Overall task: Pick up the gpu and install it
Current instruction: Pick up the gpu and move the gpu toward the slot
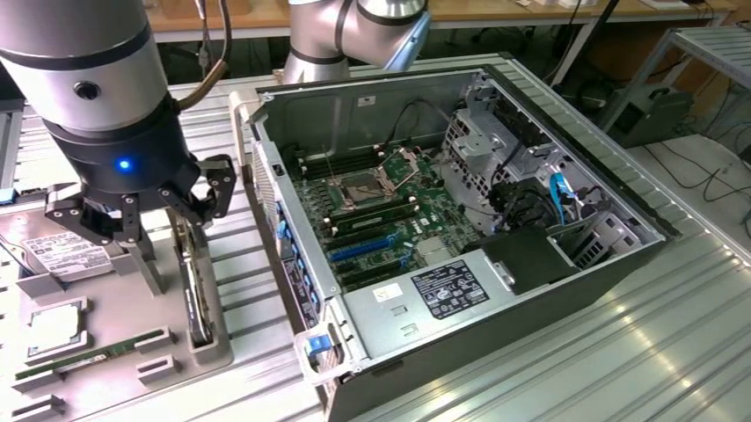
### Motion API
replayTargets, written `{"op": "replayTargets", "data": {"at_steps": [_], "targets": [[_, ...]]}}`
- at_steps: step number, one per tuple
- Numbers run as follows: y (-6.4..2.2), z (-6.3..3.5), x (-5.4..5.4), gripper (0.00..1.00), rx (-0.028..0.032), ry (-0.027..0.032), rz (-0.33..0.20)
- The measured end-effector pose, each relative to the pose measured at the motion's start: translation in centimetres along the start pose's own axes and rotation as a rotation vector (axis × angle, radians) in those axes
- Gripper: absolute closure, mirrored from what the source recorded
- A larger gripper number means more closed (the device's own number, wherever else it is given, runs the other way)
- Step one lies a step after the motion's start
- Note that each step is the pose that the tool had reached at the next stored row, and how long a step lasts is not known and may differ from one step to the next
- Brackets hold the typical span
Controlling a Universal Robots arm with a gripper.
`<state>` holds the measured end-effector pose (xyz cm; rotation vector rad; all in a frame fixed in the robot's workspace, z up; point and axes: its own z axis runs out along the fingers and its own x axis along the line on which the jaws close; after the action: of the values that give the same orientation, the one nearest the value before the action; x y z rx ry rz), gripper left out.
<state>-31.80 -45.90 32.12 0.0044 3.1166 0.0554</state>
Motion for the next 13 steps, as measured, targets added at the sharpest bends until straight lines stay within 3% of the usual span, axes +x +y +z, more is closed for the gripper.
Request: {"op": "replayTargets", "data": {"at_steps": [13], "targets": [[-0.09,2.41,0.1,0.46,-0.0004,0.0,0.0]]}}
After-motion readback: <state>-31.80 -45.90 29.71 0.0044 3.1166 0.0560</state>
